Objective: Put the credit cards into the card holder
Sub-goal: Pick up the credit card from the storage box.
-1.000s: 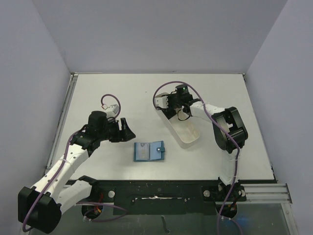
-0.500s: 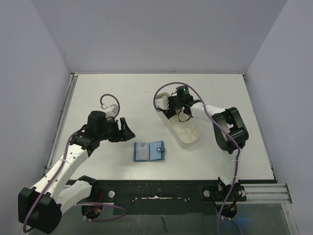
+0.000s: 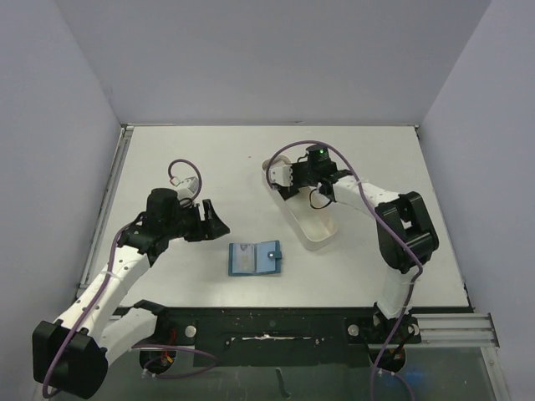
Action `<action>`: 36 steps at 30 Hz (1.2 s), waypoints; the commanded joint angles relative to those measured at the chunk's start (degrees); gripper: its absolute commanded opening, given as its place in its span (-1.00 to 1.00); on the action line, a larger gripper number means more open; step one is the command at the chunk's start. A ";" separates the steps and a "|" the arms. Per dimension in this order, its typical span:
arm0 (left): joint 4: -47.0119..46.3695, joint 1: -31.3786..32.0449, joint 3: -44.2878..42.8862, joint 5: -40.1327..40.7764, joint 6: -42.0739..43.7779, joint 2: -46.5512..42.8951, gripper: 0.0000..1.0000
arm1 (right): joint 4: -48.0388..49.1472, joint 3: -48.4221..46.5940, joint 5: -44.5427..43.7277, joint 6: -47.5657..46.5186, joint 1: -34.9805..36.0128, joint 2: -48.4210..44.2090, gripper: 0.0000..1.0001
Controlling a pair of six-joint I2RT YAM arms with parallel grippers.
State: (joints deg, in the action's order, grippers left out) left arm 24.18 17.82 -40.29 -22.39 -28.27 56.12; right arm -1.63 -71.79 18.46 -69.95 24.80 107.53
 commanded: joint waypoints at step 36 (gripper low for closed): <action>-19.25 -0.48 -1.57 -9.29 -24.32 -12.57 0.28 | 3.79 14.13 -16.66 93.34 29.09 -34.24 -1.00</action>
State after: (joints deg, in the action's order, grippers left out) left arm 9.72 17.78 -39.27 -31.77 -48.45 46.48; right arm -2.22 -58.41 4.01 5.39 54.11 77.95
